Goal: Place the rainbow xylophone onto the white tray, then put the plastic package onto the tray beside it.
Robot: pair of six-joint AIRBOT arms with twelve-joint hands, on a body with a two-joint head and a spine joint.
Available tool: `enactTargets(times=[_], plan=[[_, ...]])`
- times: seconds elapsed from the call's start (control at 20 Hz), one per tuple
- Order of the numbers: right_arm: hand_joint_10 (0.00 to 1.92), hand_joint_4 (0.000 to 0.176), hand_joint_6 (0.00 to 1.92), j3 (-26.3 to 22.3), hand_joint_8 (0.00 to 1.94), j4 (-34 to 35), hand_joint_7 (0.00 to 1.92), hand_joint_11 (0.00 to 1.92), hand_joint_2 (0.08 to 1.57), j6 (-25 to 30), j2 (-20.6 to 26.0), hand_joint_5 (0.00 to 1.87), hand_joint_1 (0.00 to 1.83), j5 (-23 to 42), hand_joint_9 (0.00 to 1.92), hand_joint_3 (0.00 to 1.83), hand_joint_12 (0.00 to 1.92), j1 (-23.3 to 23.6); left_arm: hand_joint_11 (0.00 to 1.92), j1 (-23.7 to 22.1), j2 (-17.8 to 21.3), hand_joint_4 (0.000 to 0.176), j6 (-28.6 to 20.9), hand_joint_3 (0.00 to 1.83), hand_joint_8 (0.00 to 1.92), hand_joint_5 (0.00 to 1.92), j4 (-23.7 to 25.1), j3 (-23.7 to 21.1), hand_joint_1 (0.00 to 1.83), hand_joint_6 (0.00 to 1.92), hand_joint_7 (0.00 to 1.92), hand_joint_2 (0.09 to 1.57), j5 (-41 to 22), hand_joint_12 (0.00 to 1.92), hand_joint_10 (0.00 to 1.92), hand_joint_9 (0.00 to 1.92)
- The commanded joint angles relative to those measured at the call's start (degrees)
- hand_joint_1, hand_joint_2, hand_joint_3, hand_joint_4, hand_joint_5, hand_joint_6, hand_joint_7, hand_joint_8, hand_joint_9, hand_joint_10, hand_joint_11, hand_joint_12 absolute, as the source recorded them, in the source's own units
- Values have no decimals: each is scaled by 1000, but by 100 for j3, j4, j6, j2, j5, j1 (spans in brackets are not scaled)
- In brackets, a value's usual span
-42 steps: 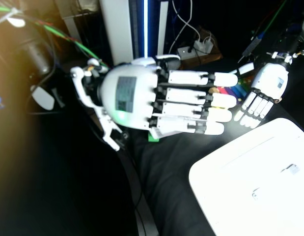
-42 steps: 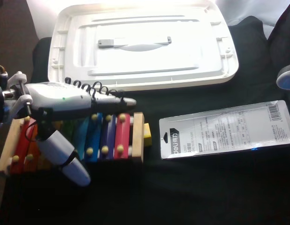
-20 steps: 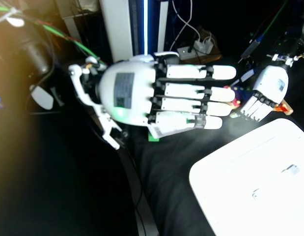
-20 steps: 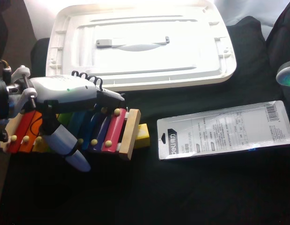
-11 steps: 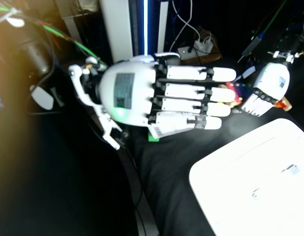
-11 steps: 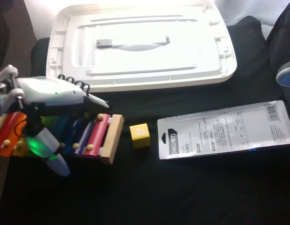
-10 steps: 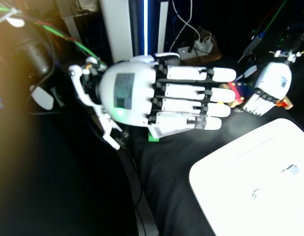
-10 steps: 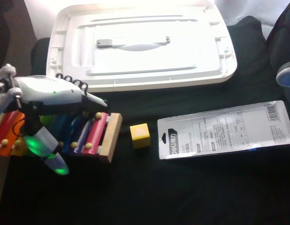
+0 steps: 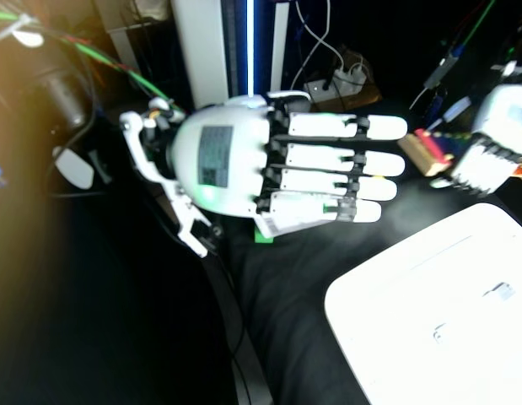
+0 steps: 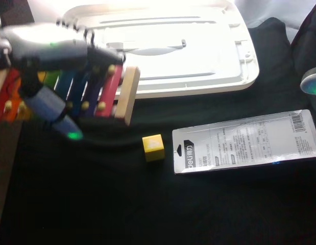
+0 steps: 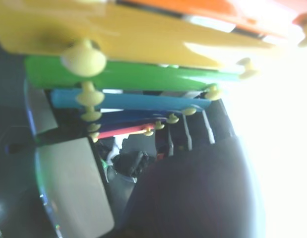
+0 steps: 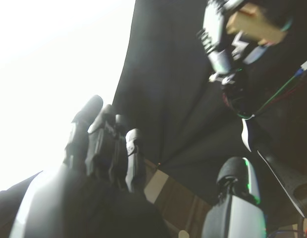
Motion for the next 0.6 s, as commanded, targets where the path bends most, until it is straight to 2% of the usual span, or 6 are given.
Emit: enactTargets(times=[0.0, 0.1, 0.15, 0.35, 0.5, 0.55], plan=[[5, 72, 1, 8, 2, 252, 284, 0, 806, 43, -11, 292, 716, 660, 309, 0, 850, 41, 565, -165, 8, 0, -9, 1, 1497, 502, -120, 44, 1312, 1554, 685, 1278, -170, 1630, 1547, 727], [6, 71, 1, 17, 2, 252, 289, 0, 799, 39, -30, 295, 703, 660, 321, 0, 895, 41, 667, -445, -111, 0, -1, 0, 1447, 625, -84, 222, 1190, 1359, 815, 1252, -40, 1679, 1534, 710], [8, 63, 0, 19, 3, 253, 300, 0, 808, 38, -38, 297, 711, 661, 335, 1, 925, 41, 505, -619, -201, 0, 128, 0, 1304, 565, -84, 305, 1301, 1003, 830, 1182, 124, 1584, 1439, 600], [8, 48, 1, 37, 2, 253, 311, 0, 822, 38, -63, 293, 711, 661, 352, 3, 1001, 42, 555, -891, -592, 0, 314, 1, 1198, 625, -103, 682, 1328, 670, 870, 1147, 433, 1461, 1204, 685], [7, 76, 1, 53, 2, 253, 300, 0, 831, 38, -98, 294, 766, 670, 365, 2, 1003, 42, 564, -974, -1063, 0, 339, 0, 1145, 627, -345, 1188, 1151, 651, 624, 1030, 568, 1611, 1327, 647], [13, 73, 0, 54, 3, 253, 303, 0, 833, 38, -104, 293, 779, 675, 380, 3, 1006, 42, 606, -982, -1214, 0, 393, 6, 1229, 600, -467, 1356, 1292, 743, 799, 1130, 614, 1645, 1391, 662]])
